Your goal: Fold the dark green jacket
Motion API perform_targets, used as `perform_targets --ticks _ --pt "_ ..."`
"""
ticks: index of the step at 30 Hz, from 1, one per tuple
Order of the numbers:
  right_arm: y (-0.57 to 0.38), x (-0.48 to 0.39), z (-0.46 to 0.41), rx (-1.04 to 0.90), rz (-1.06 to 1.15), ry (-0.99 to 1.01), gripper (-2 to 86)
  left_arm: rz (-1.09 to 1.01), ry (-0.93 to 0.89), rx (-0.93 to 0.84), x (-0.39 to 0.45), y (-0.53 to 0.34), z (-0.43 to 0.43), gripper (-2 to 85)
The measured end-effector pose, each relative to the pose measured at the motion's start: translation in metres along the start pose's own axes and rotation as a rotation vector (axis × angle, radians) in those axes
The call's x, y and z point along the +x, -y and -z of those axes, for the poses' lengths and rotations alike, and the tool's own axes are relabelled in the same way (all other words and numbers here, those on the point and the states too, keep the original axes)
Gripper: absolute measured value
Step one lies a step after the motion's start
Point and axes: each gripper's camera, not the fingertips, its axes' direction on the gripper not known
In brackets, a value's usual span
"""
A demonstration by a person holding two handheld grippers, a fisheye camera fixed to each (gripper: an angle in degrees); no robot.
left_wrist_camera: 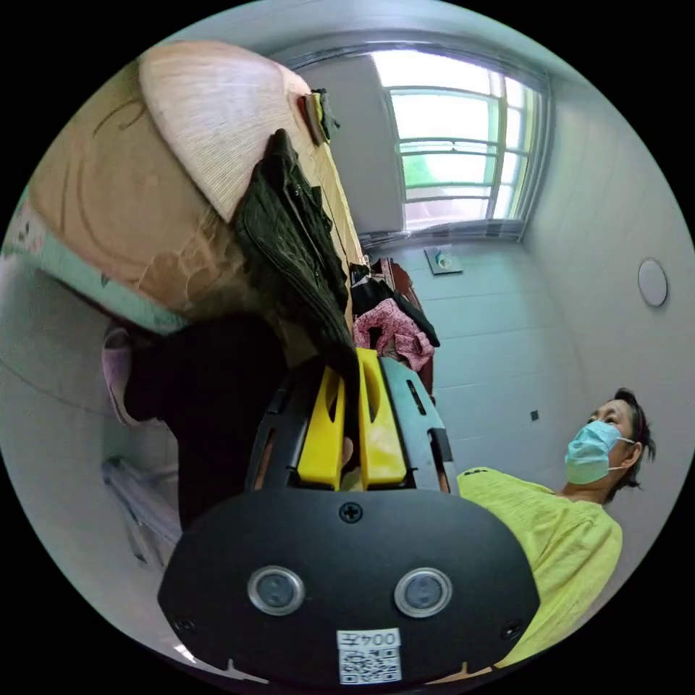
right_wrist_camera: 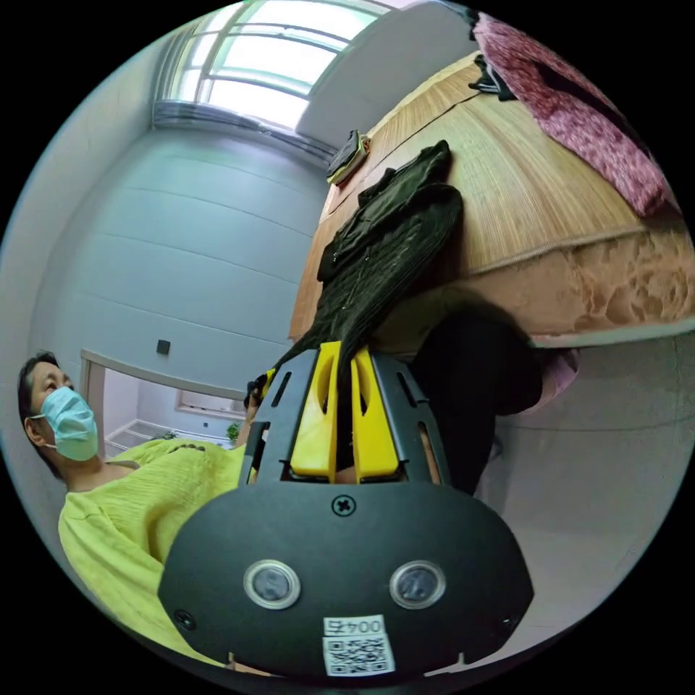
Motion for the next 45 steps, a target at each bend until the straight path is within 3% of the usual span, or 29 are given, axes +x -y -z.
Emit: perform_targets --ticks 7,12,17,22,27,31,35,37,42,45 --pt "0.013 0.006 0.011 0.143 -0.091 0.204 3.1 -0.036 -0.095 0.066 0.024 0.025 -0.003 4.3" --pt "0.097 -0.022 0.017 0.224 -0.060 0.289 3.3 -0.088 -0.128 0.103 0.083 0.130 -0.025 4.1" --pt "0.218 -0.036 -0.001 0.292 -0.058 0.250 3.4 -0.082 -0.062 0.118 0.113 0.257 -0.076 4.1" --pt "0.378 0.011 -0.069 0.282 -0.155 0.175 3.7 -0.007 0.047 0.124 0.089 0.380 -0.145 4.5" --pt "0.472 0.113 -0.151 0.231 -0.397 0.099 7.8 0.201 0.105 0.159 -0.010 0.459 -0.202 7.7" --pt "0.467 0.157 -0.164 0.377 -0.485 0.194 8.9 0.292 -0.025 0.318 -0.052 0.449 -0.204 9.6" --pt "0.442 0.123 -0.137 0.393 -0.288 0.252 8.9 0.084 -0.169 0.388 -0.020 0.421 -0.184 9.0" --pt "0.405 0.085 -0.118 0.299 -0.138 0.129 9.0 -0.041 -0.074 0.330 0.007 0.402 -0.166 9.1" --pt "0.306 0.039 -0.112 0.171 0.071 -0.197 11.0 -0.372 0.392 0.137 0.048 0.307 -0.119 11.9" --pt "0.262 0.029 -0.122 0.184 0.154 -0.318 12.1 -0.415 0.460 0.064 0.036 0.256 -0.113 13.0"
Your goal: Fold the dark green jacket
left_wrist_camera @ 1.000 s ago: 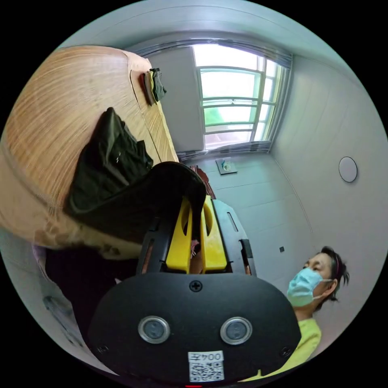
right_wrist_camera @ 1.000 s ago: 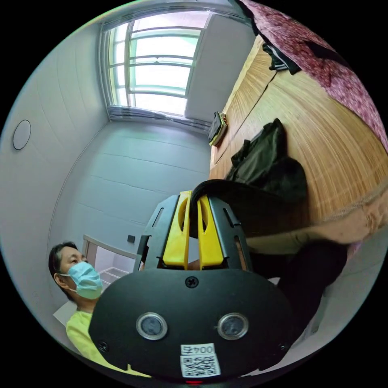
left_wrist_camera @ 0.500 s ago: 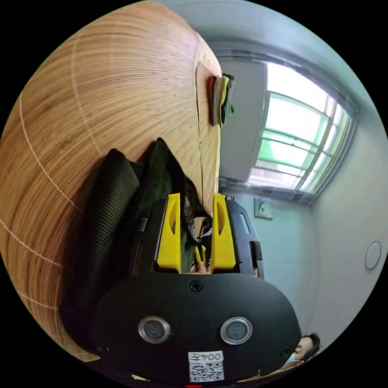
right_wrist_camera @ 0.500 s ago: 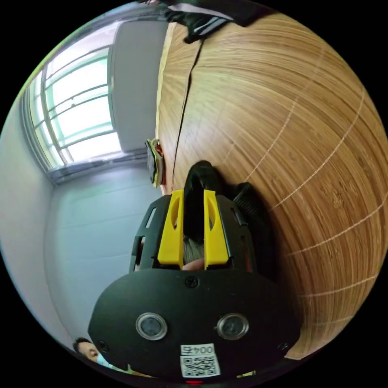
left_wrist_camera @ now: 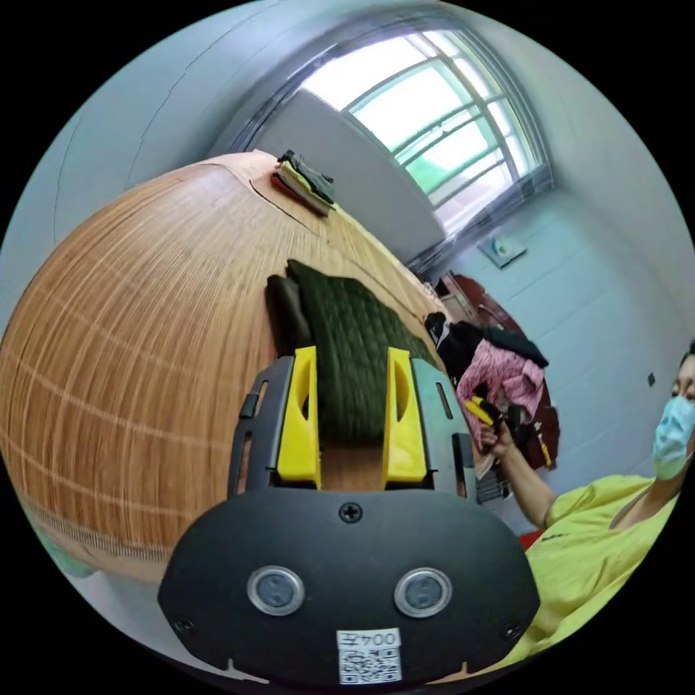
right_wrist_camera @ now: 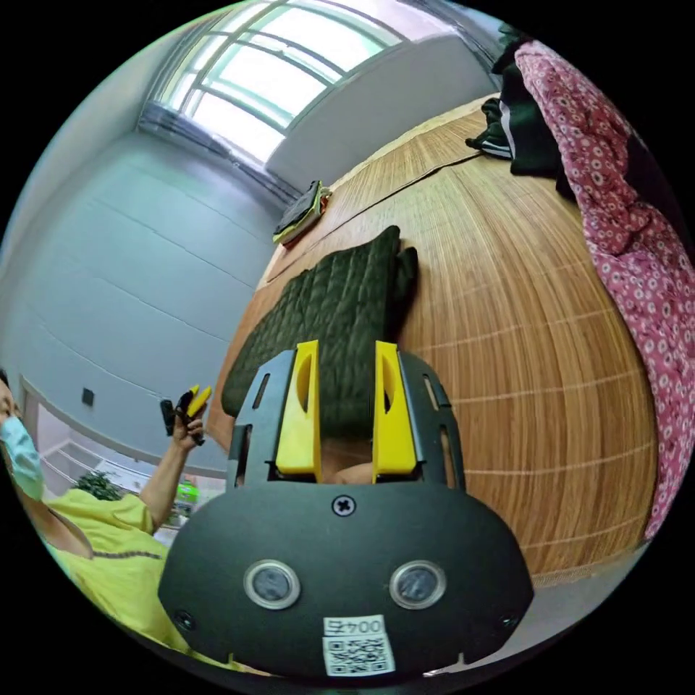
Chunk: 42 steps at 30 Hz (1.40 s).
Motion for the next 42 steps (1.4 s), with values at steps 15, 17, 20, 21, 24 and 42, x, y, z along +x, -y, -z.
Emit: perform_targets --ticks 15,17,20,21,24,42 --pt "0.008 -0.040 -0.053 -0.134 -0.006 -0.120 12.6 0.041 0.138 -0.026 0.025 0.002 -0.064 12.5" --pt "0.011 -0.044 -0.054 -0.148 -0.002 -0.121 12.3 0.071 0.090 0.011 0.022 0.003 -0.063 11.9" --pt "0.013 -0.051 -0.057 -0.164 0.019 -0.129 11.2 0.095 0.070 -0.046 0.024 0.004 -0.074 9.7" --pt "0.014 -0.053 -0.060 -0.179 0.025 -0.131 8.5 0.105 0.125 -0.059 0.027 0.005 -0.076 7.8" --pt "0.018 -0.077 -0.057 -0.172 0.114 -0.246 3.0 0.056 0.174 -0.019 0.049 0.010 -0.068 4.6" --pt "-0.047 -0.130 0.020 0.160 0.242 -0.386 6.5 -0.023 -0.033 0.252 0.069 -0.014 0.021 1.0"
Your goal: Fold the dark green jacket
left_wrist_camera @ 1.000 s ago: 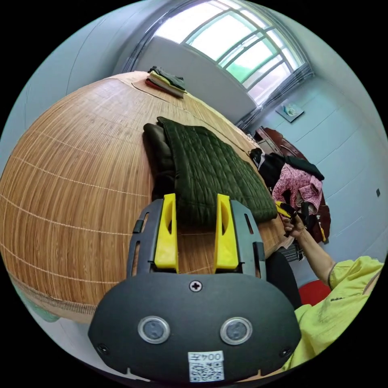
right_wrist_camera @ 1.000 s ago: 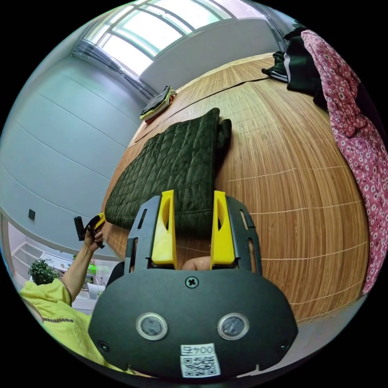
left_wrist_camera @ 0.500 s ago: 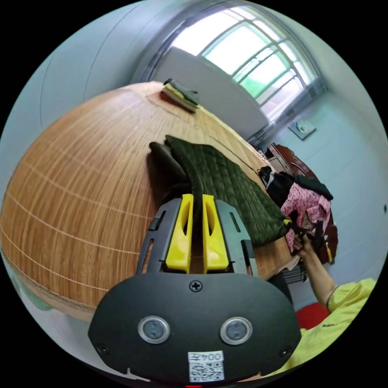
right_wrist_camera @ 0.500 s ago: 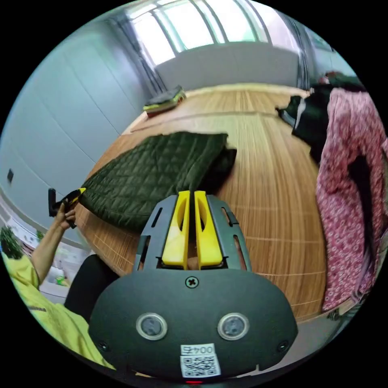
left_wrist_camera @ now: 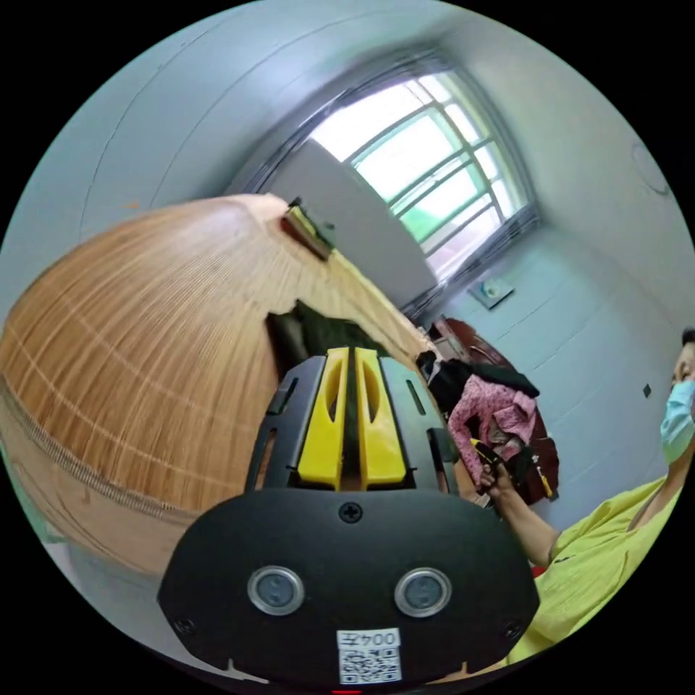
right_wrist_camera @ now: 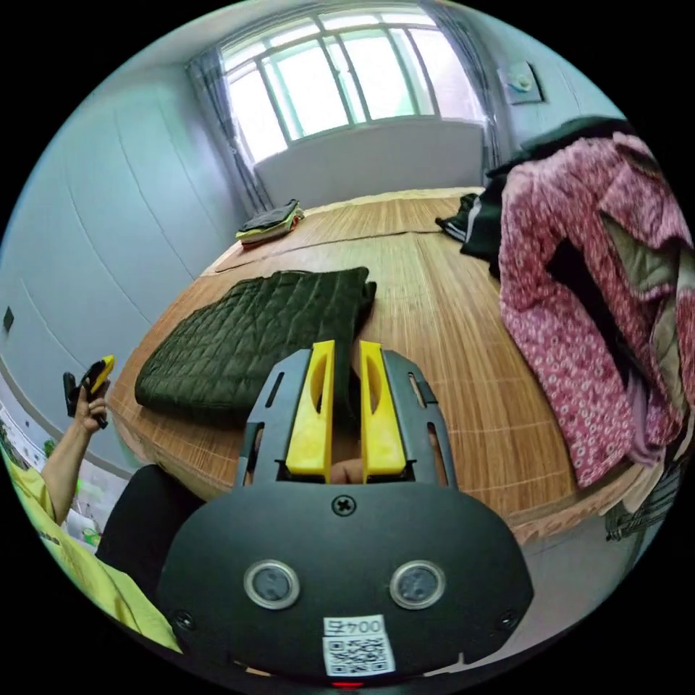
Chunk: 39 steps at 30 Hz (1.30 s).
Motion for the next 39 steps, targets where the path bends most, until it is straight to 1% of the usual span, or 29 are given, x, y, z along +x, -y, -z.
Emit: perform_targets --ticks 1,2,4,5,6,7,8,9,10,12,15,17,19,20,23,26,27,30,31,34,36,39 --pt "0.014 -0.018 -0.005 -0.015 0.052 0.021 6.5 -0.024 0.000 -0.030 0.011 0.004 -0.011 0.8" --pt "0.020 -0.028 -0.010 -0.026 0.079 0.029 6.4 -0.081 -0.006 -0.099 0.032 0.010 -0.040 0.6" --pt "0.037 -0.069 -0.036 -0.087 0.196 -0.005 6.3 -0.179 0.034 -0.182 0.059 0.008 -0.084 0.4" --pt "0.040 -0.076 -0.043 -0.104 0.216 -0.022 6.3 -0.237 0.117 -0.224 0.071 0.001 -0.110 0.2" --pt "0.040 -0.085 -0.058 -0.138 0.240 -0.071 5.7 -0.283 0.242 -0.270 0.072 -0.011 -0.133 0.1" --pt "0.034 -0.086 -0.079 -0.191 0.253 -0.140 5.2 -0.289 0.315 -0.306 0.066 -0.019 -0.144 0.1" --pt "0.029 -0.084 -0.092 -0.237 0.258 -0.169 5.0 -0.307 0.419 -0.428 0.049 -0.038 -0.168 0.1" --pt "0.013 -0.076 -0.122 -0.347 0.273 -0.170 4.7 -0.279 0.361 -0.433 0.039 -0.039 -0.168 0.1" --pt "-0.002 -0.067 -0.120 -0.237 0.246 -0.137 4.4 -0.247 0.337 -0.430 0.035 -0.035 -0.166 0.0" --pt "0.003 -0.062 -0.120 -0.260 0.213 -0.116 4.5 -0.205 0.286 -0.451 0.026 -0.026 -0.165 0.1" --pt "0.007 -0.050 -0.119 -0.260 0.170 -0.071 4.5 -0.138 0.206 -0.420 0.018 -0.019 -0.150 0.0" --pt "0.007 -0.040 -0.116 -0.257 0.135 -0.030 4.5 -0.143 0.191 -0.371 0.025 -0.018 -0.133 0.0" --pt "0.007 -0.031 -0.115 -0.254 0.117 -0.002 4.4 -0.147 0.239 -0.341 0.027 -0.019 -0.119 0.0" --pt "0.008 -0.029 -0.115 -0.255 0.113 0.002 4.4 -0.129 0.285 -0.348 0.021 -0.023 -0.116 0.0" --pt "0.009 -0.018 -0.116 -0.263 0.078 0.020 3.6 -0.031 0.212 -0.396 -0.007 -0.020 -0.119 0.0" --pt "0.011 -0.001 -0.113 -0.265 0.019 0.086 2.3 0.006 0.177 -0.431 -0.015 -0.008 -0.119 0.0" --pt "0.013 0.008 -0.106 -0.256 -0.016 0.121 1.4 0.009 0.159 -0.427 -0.010 -0.003 -0.112 0.0" --pt "0.005 0.030 -0.059 -0.137 -0.103 0.200 0.1 -0.041 0.064 -0.352 0.010 0.001 -0.074 0.0" --pt "-0.004 0.038 -0.042 -0.136 -0.129 0.233 0.1 -0.044 0.054 -0.352 0.014 0.000 -0.065 0.1" --pt "-0.042 0.054 -0.005 -0.205 -0.204 0.219 -0.3 -0.075 0.120 -0.344 0.030 -0.024 -0.017 0.1" --pt "-0.072 0.061 0.016 -0.244 -0.263 0.214 -0.5 -0.123 0.244 -0.372 0.042 -0.060 0.011 0.2" --pt "-0.118 0.064 0.050 -0.256 -0.338 0.201 -0.5 -0.156 0.336 -0.417 0.052 -0.103 0.032 0.2"
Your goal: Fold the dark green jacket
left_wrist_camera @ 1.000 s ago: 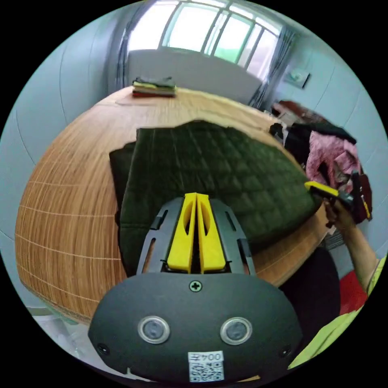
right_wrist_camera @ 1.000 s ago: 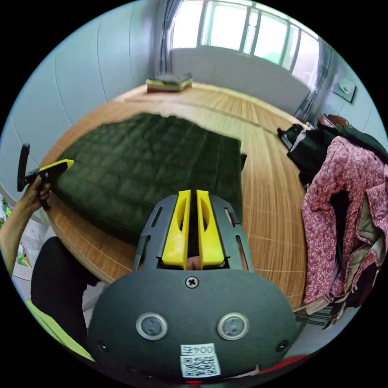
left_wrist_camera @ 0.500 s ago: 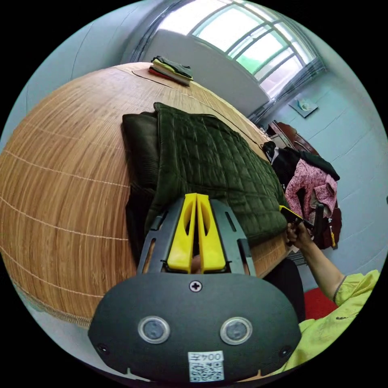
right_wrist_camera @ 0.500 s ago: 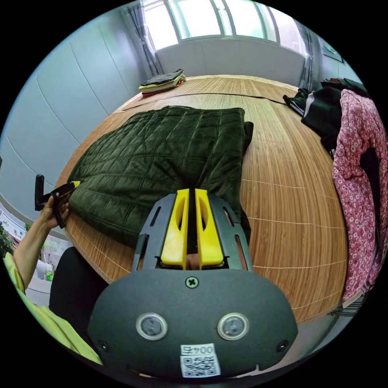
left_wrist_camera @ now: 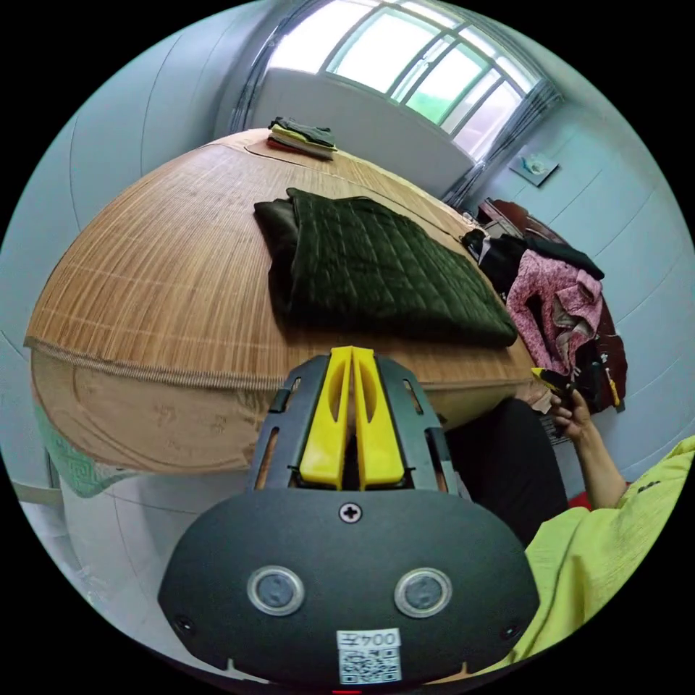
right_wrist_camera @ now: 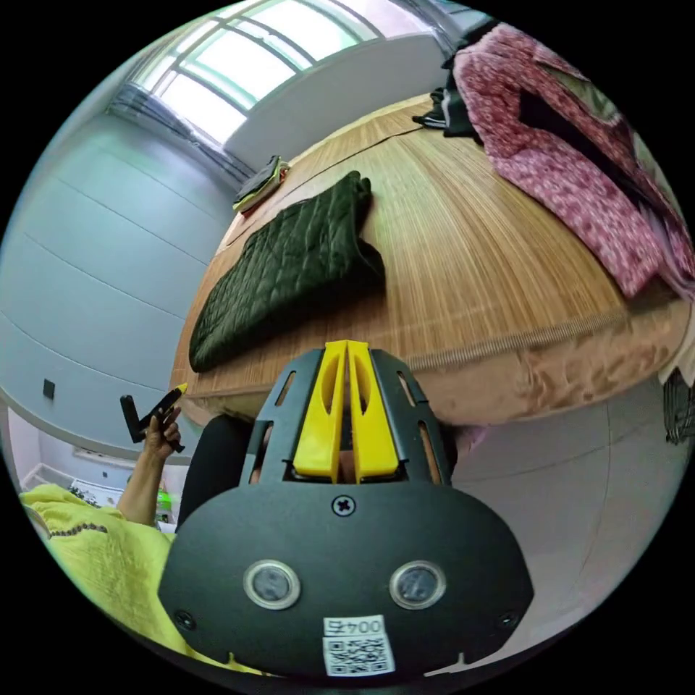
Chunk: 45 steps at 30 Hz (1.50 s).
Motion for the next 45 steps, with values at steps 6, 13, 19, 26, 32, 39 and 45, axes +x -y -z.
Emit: perform_targets --ticks 6,13,19,26,32,39,45 --pt "-0.062 -0.006 0.038 0.128 -0.059 0.107 0.2 -0.042 -0.010 0.053 0.038 -0.039 0.026 0.5" --pt "-0.089 -0.060 0.056 0.146 0.135 -0.029 1.3 -0.076 0.052 0.119 0.060 -0.051 0.059 0.5" --pt "-0.107 -0.108 0.046 0.150 0.366 -0.278 4.4 -0.158 0.085 0.115 0.077 -0.048 0.068 0.8" --pt "-0.061 -0.104 0.016 0.103 0.341 -0.162 6.3 -0.180 0.037 0.082 0.081 0.010 0.039 2.0" --pt "0.026 -0.118 -0.035 0.062 0.374 -0.207 10.4 -0.140 0.090 0.127 0.061 0.088 0.010 5.6" --pt "0.167 -0.107 -0.035 0.138 0.442 -0.165 12.7 -0.245 0.185 0.142 0.038 0.200 0.007 13.2" --pt "0.304 -0.079 -0.103 -0.085 0.477 -0.227 18.0 -0.428 0.265 0.008 0.030 0.308 -0.045 18.5"
